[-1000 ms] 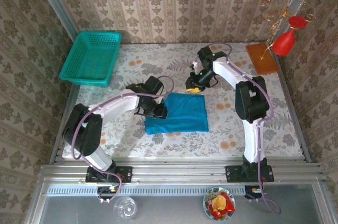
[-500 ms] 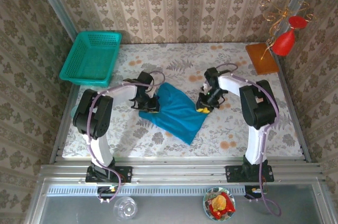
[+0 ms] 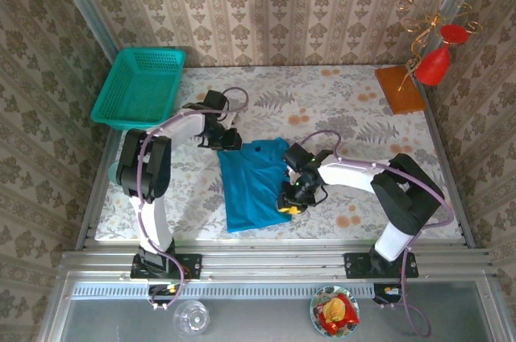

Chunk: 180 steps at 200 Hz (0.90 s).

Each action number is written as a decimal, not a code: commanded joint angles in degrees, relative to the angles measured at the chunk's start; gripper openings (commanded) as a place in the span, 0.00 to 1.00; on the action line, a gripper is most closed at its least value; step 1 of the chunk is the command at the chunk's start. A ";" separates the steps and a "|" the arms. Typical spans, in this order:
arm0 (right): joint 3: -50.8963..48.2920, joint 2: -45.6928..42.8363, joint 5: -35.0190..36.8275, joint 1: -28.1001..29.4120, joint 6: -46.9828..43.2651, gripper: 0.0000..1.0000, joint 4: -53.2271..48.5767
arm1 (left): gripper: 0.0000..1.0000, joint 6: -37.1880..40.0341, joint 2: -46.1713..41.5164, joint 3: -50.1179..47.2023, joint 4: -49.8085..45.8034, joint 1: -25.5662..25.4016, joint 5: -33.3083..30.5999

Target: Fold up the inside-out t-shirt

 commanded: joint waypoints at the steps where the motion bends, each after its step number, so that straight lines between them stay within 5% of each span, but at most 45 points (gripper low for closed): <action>1: 4.55 -3.03 5.35 -2.62 -0.76 0.31 -5.91 | 0.26 1.13 -7.45 -0.82 -2.79 -2.20 1.04; 43: 7.34 -0.96 9.49 -7.48 -6.98 0.32 -12.24 | 0.16 -4.28 -15.25 -10.17 -3.79 -12.06 -2.52; 79: 3.57 -1.19 3.47 -6.61 -7.68 0.31 -9.16 | 0.05 -12.71 -21.11 -21.45 -1.78 -17.96 -3.44; 180: -6.04 0.57 -3.00 1.16 0.28 0.29 4.85 | 0.00 -14.40 -17.49 -30.73 -2.51 -17.16 -8.27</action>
